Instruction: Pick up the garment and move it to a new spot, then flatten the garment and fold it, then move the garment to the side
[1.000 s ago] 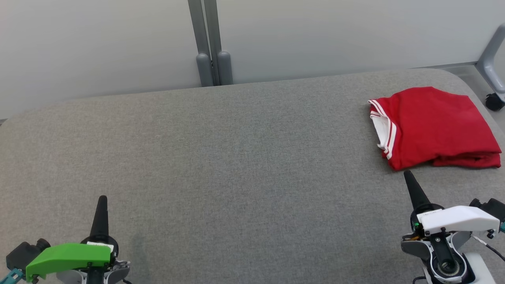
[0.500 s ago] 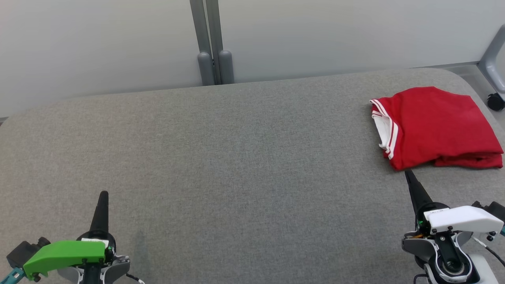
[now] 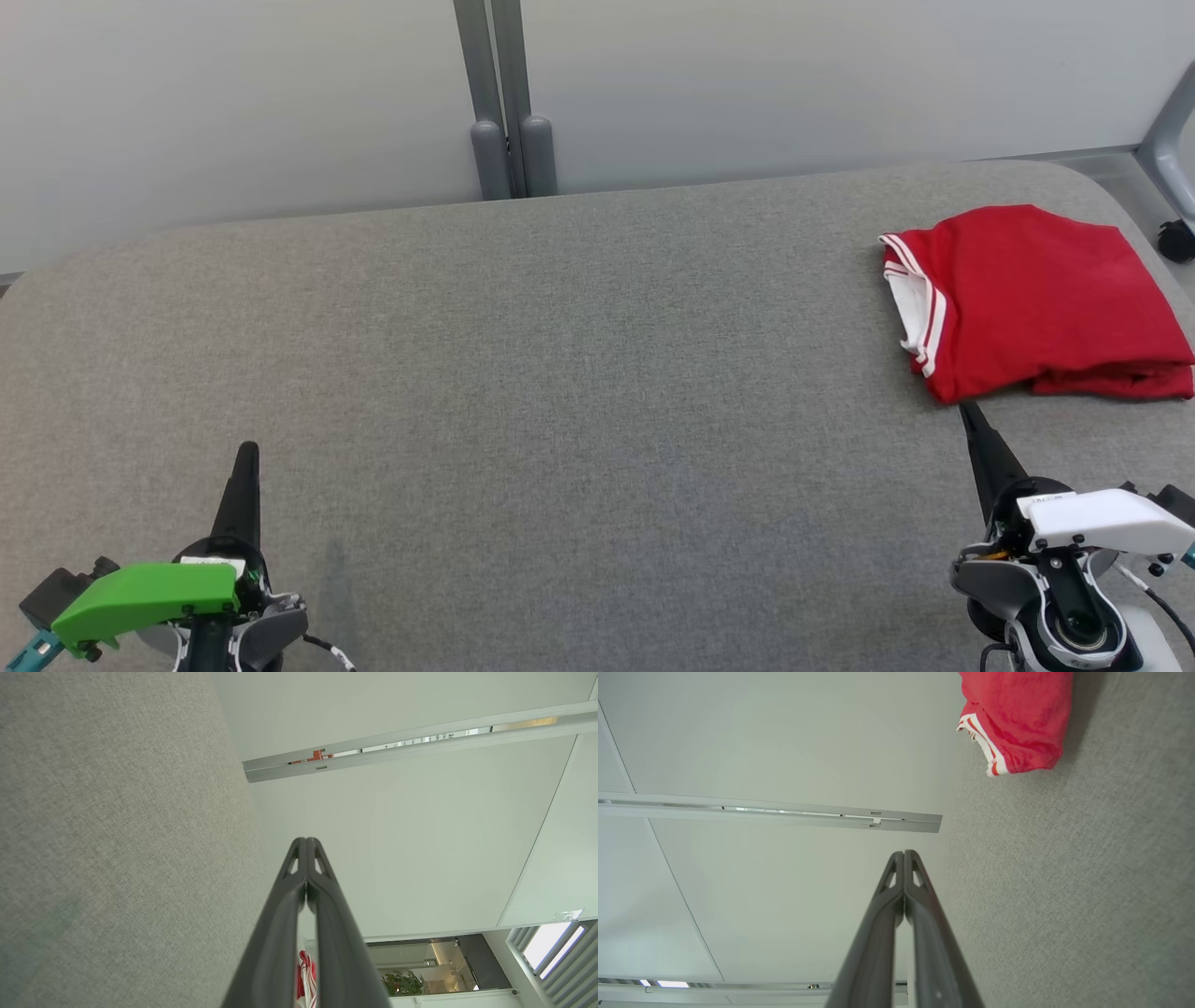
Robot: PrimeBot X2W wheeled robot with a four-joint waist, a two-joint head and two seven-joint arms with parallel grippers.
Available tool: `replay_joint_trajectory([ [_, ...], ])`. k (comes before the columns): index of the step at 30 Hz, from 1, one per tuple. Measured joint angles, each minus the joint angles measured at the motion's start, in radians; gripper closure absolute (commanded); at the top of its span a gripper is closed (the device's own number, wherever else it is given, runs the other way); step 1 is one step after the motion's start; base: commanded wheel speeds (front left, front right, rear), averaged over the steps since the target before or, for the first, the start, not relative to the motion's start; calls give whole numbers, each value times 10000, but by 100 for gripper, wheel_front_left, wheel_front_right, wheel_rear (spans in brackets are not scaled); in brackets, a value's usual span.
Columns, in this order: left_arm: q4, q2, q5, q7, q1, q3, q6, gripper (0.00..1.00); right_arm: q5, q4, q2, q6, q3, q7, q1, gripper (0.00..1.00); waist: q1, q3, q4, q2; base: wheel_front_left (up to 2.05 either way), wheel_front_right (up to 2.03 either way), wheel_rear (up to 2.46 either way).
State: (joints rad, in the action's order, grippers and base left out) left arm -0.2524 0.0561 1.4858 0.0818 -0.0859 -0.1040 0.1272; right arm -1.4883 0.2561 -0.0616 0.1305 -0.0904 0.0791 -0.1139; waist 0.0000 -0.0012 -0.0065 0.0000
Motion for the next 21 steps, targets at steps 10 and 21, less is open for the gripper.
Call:
replay_joint_trajectory([
  [10, 33, -35, 669, 182, -83, -46, 2, 100, -629, -46, 69, 0, -134, 180, 7, 100, 0, 22, 33, 0, 0, 0, 0],
  [21, 58, -63, 1264, 322, -174, -92, 8, 100, -1210, -88, 128, 0, -244, 353, 10, 100, 0, 43, 65, 0, 0, 0, 0],
])
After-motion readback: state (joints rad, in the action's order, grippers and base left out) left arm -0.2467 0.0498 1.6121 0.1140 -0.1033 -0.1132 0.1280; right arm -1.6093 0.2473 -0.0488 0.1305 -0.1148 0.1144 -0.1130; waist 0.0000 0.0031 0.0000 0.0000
